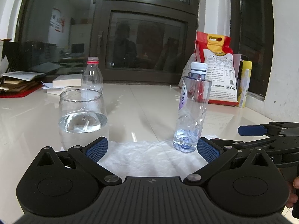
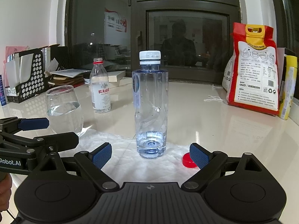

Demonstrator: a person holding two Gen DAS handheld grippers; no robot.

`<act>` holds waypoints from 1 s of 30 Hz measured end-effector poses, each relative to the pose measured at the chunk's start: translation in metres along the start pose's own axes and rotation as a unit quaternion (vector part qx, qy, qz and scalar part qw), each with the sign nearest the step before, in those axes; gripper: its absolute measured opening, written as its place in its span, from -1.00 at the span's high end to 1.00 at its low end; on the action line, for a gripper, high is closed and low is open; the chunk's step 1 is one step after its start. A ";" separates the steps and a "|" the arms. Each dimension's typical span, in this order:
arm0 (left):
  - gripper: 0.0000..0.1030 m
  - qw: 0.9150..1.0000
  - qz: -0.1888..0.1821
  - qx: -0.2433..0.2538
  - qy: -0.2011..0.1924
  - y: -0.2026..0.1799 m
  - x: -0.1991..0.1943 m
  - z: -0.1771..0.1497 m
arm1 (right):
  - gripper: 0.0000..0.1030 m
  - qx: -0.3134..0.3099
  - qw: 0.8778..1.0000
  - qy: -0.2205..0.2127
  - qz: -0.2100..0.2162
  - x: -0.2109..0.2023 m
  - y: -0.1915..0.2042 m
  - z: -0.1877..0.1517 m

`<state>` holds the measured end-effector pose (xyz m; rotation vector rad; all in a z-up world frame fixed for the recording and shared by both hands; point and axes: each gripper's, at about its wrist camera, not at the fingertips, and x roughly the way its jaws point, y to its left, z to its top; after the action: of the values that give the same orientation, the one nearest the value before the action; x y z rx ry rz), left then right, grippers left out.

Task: Unscrew bottle cap and pour
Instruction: 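Close the left gripper around the clear bottle's body while the right tool moves toward it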

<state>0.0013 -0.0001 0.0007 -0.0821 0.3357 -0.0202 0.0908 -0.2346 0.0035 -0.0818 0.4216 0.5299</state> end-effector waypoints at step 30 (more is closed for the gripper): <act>-1.00 0.999 -0.051 0.016 -0.007 -0.029 0.043 0.031 | -0.80 0.028 0.999 -0.002 -0.037 -0.012 -0.039 -0.006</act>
<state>0.0519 -0.0283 0.0184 -0.0680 0.3160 -0.1265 0.0988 -0.2747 0.0015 -0.0429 0.4268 0.4449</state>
